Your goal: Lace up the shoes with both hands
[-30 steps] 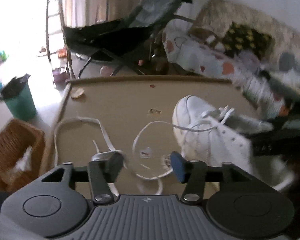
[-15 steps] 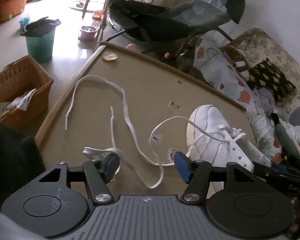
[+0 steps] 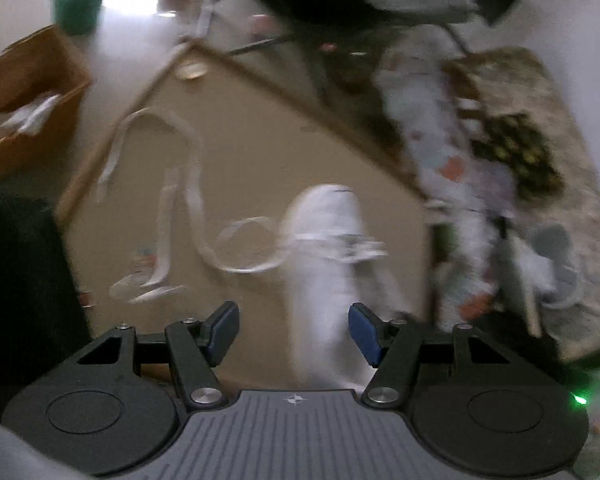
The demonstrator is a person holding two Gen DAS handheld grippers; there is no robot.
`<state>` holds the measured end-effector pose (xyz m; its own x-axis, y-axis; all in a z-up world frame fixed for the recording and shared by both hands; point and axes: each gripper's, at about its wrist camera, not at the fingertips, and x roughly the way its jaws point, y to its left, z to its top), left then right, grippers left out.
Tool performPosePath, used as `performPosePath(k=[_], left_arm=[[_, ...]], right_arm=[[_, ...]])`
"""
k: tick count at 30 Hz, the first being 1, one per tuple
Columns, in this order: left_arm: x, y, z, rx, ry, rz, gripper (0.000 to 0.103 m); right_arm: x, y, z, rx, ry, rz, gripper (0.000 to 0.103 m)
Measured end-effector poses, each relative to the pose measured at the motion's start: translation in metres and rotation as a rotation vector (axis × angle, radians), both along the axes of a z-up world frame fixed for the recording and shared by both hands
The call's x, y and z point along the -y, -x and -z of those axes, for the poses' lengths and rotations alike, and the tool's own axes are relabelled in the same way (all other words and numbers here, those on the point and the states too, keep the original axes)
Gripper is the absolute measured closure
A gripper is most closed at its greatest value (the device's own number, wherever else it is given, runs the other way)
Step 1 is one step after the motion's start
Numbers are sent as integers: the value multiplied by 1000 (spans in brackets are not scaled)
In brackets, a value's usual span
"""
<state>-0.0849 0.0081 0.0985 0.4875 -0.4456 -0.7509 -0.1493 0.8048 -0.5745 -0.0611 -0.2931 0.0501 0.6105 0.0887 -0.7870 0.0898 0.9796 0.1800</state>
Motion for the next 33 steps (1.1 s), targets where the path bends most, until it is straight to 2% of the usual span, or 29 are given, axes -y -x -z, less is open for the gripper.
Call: performPosePath(k=[5,7,17,21,26,33], left_arm=[[15,14,-56,35,12,68,40],[19,19,-73,50,43,85,40],[37,27,-138,104,109,180,40],[41,27,-150,149,142,213,40],[37,27,-148,146,153,199,40],[39,22,-143,117,122,196,40]], right_arm=[[9,-1,2,-7,-23,20,23],[12,-2,4,-8,-44,22,23],[18,-9,-5,0,-85,35,23],[18,-14,-8,7,-95,38,23],[13,-19,-6,0,-92,18,23],[9,-22,-2,-18,-97,1,23]])
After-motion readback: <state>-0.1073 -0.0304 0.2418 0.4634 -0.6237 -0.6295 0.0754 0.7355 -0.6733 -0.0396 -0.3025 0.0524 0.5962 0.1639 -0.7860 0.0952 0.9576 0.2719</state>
